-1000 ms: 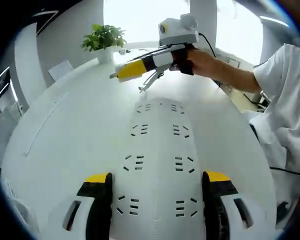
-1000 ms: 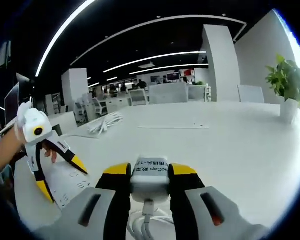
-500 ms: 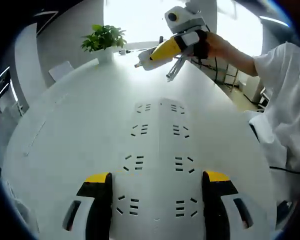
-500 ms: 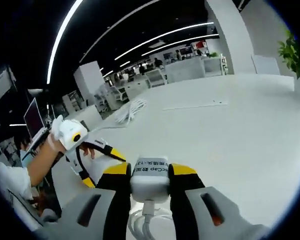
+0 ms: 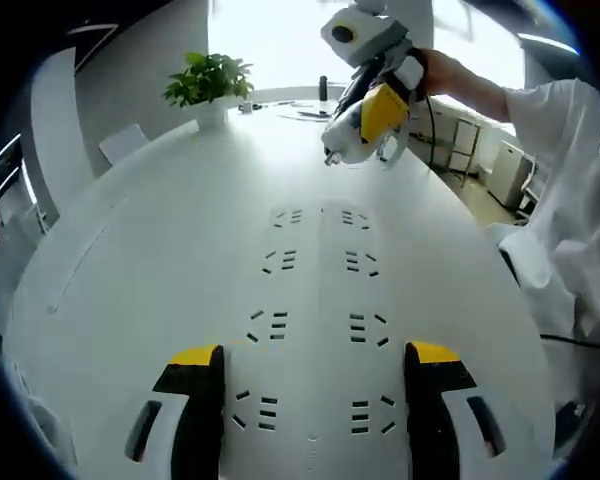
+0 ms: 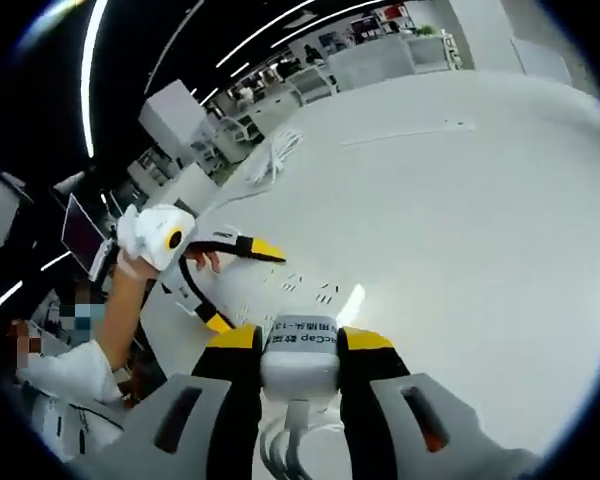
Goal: Straighten the power strip on the desk, plug the charger into it
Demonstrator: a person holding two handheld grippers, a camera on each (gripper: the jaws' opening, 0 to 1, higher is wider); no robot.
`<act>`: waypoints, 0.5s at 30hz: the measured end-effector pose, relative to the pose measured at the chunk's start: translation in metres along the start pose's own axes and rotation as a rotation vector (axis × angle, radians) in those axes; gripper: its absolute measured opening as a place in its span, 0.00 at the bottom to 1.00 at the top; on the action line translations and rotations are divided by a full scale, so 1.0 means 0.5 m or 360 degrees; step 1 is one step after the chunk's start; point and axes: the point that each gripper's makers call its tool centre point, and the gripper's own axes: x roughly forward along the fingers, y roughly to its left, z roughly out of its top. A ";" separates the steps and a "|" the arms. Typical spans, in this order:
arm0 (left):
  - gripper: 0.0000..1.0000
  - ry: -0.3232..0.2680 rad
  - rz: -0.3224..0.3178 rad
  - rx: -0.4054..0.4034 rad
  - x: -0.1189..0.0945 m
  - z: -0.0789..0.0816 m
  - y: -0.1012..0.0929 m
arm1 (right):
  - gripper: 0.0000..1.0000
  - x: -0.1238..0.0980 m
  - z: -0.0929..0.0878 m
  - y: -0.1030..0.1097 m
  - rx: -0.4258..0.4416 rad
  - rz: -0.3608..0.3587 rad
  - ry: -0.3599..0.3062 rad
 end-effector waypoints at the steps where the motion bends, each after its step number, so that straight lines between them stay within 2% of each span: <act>1: 0.75 -0.0001 0.0000 0.0001 0.000 0.000 0.000 | 0.29 0.006 -0.004 0.007 0.0015 0.0005 0.0023; 5: 0.75 -0.0006 0.0005 0.0001 -0.001 0.000 0.000 | 0.29 0.025 -0.019 0.021 0.0146 0.0037 0.0151; 9: 0.75 -0.0017 0.0010 -0.0001 0.000 0.000 0.001 | 0.29 0.042 -0.041 0.019 0.0159 -0.0020 0.0279; 15: 0.75 -0.0041 0.0016 -0.0001 0.000 0.001 0.001 | 0.29 0.049 -0.048 0.015 0.0199 -0.0097 0.0392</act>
